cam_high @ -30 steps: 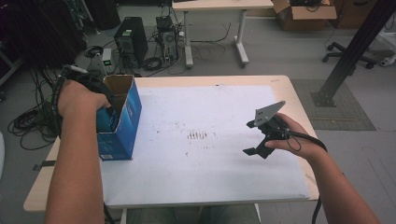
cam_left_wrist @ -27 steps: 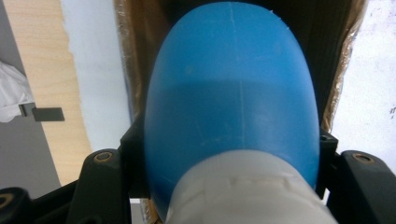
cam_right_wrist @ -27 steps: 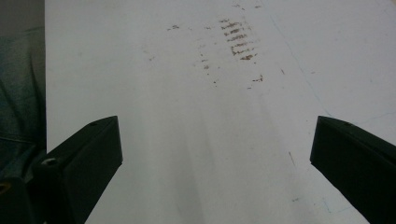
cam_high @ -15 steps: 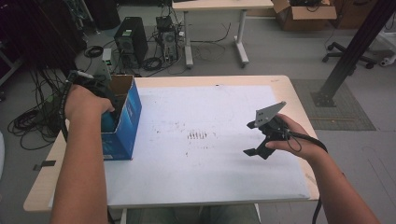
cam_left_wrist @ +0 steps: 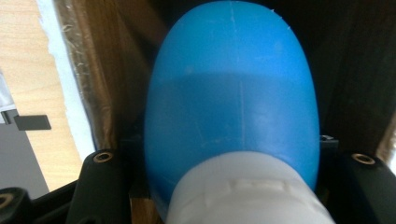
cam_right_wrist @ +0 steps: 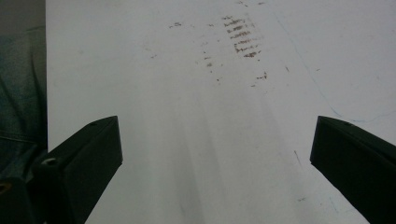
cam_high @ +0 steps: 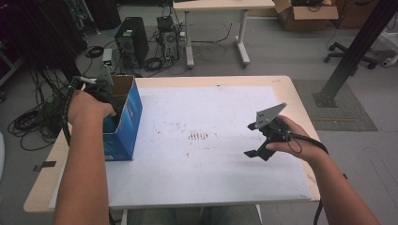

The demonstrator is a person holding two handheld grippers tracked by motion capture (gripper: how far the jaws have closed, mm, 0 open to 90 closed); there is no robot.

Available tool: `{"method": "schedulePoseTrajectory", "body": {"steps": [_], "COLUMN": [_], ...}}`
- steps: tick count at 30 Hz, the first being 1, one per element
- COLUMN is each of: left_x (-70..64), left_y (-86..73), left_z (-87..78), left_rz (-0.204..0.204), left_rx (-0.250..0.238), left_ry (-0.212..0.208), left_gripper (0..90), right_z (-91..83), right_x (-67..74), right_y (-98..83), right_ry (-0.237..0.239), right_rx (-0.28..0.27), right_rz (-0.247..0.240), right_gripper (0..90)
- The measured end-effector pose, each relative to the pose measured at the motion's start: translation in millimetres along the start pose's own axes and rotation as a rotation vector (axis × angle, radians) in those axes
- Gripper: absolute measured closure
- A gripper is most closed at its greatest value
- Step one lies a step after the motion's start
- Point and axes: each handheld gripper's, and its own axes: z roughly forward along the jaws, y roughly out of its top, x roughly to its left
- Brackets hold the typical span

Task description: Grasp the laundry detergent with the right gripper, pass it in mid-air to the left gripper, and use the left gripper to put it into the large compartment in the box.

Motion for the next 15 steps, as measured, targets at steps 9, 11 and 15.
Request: {"method": "schedulePoseTrajectory", "body": {"steps": [9,11,15], "left_x": [1.7,2.1,-0.5], "left_y": [0.1,-0.2,-1.4], "left_z": [4.7,4.7,5.8], "left_rz": [-0.002,-0.002,0.016], "left_rx": [0.004,0.001,-0.003], "left_ry": [-0.002,-0.002,0.002], "left_gripper": [38.6,38.6,38.4], "right_z": [-0.5,-0.6,-0.2], "right_x": [0.5,0.6,0.9], "right_y": [-1.9,-2.1,-2.2], "right_ry": [0.001,0.002,0.015], "right_rx": [0.001,-0.001,0.004], "right_rz": [0.007,0.008,0.007], "right_gripper": [2.5,2.5,2.7]}}
